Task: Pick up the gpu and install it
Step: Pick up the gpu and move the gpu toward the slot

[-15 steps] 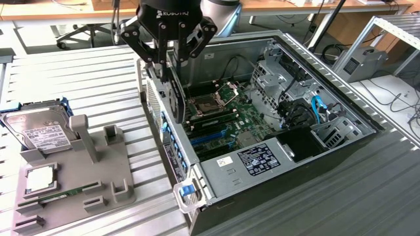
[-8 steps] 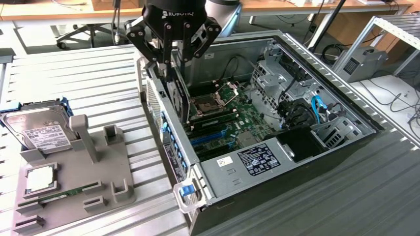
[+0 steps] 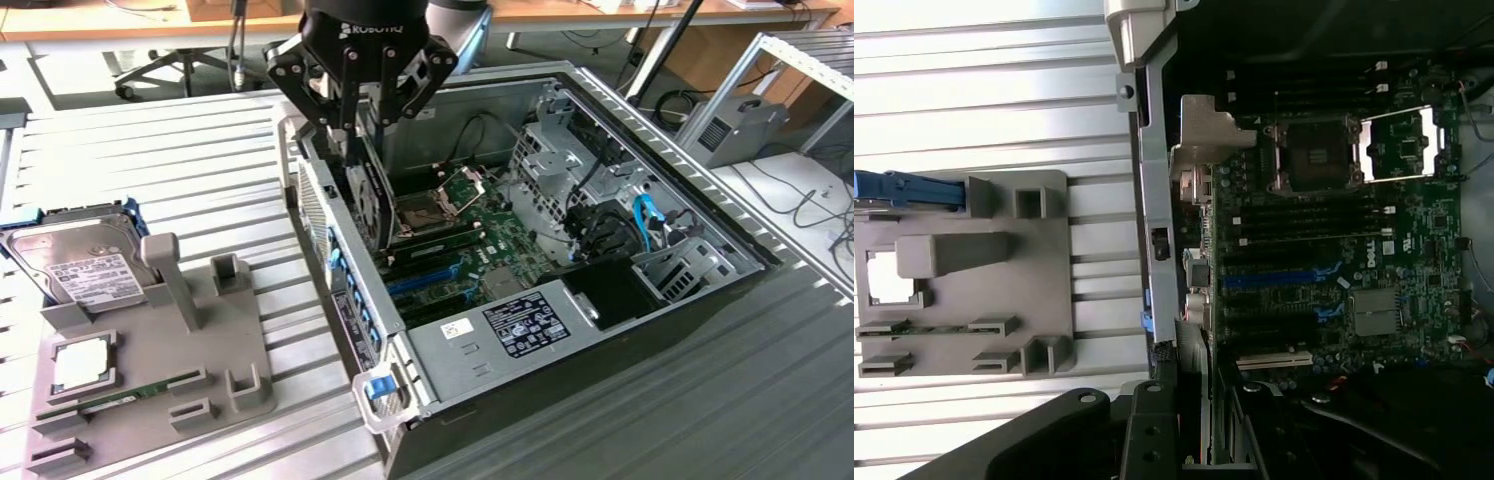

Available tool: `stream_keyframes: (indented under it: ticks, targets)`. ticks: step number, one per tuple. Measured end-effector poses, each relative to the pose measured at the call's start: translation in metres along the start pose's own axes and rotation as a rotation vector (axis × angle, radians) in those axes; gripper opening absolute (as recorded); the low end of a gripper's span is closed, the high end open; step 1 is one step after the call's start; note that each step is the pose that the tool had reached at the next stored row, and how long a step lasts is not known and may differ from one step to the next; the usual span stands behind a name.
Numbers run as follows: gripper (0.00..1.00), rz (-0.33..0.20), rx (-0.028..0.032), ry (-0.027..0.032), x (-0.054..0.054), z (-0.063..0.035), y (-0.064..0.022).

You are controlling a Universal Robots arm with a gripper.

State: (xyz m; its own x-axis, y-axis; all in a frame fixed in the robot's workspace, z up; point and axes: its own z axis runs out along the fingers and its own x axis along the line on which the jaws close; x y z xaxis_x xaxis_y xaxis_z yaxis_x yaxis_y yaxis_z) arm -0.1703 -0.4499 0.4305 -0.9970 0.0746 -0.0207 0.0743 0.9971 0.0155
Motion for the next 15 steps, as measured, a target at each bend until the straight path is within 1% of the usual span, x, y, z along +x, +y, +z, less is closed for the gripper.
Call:
stream_keyframes:
  ticks: [15]
  targets:
    - [0.26,0.000,0.0031,-0.0003,-0.013,0.0024,0.0010]
